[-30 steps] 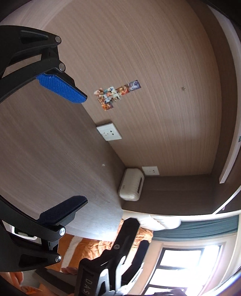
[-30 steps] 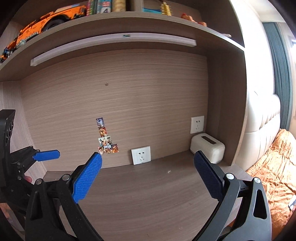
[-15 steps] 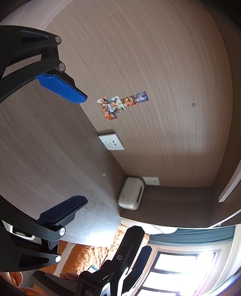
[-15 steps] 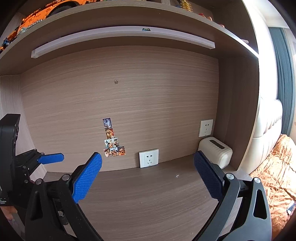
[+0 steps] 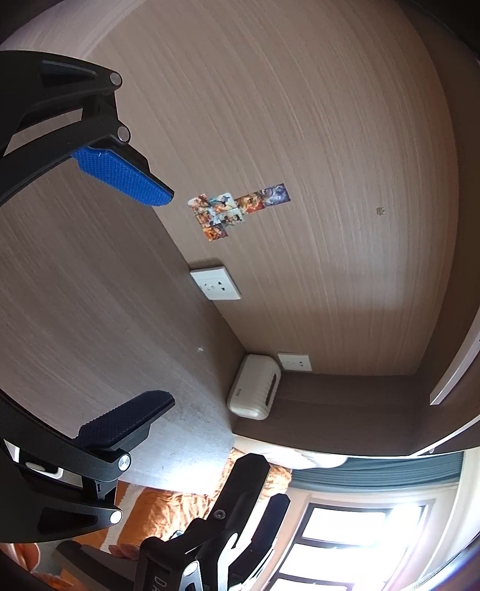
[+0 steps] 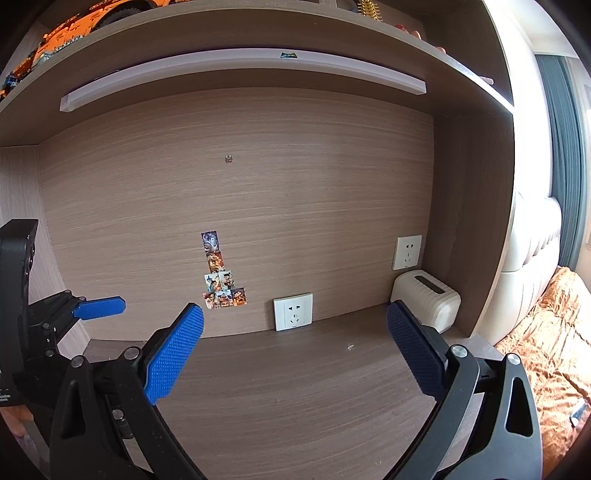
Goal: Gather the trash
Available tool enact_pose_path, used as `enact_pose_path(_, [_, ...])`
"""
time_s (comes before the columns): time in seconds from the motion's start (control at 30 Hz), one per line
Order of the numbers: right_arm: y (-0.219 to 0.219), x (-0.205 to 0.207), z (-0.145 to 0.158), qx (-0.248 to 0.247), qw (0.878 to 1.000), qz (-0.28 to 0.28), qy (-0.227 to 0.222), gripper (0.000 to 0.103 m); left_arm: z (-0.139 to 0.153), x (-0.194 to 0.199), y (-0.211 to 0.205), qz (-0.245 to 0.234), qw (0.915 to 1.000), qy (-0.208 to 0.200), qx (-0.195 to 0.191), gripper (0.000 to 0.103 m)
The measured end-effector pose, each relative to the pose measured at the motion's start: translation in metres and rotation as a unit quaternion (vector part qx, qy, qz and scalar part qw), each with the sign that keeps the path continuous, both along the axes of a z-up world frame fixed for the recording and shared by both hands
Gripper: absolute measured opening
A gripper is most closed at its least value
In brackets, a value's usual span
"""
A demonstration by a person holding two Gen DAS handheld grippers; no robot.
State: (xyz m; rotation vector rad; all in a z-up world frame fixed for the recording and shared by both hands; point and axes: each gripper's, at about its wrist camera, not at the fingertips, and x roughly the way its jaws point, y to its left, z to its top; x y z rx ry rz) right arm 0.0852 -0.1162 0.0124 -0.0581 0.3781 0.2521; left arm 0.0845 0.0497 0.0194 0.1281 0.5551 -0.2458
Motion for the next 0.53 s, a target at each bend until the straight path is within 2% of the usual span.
enact_pose_path(0.53, [-0.007,-0.001,-0.008,0.002,1.000,-0.018,0.014,0.099,-0.002,0.004,-0.012,-0.026,0.9996,0.008,0.003,0.098])
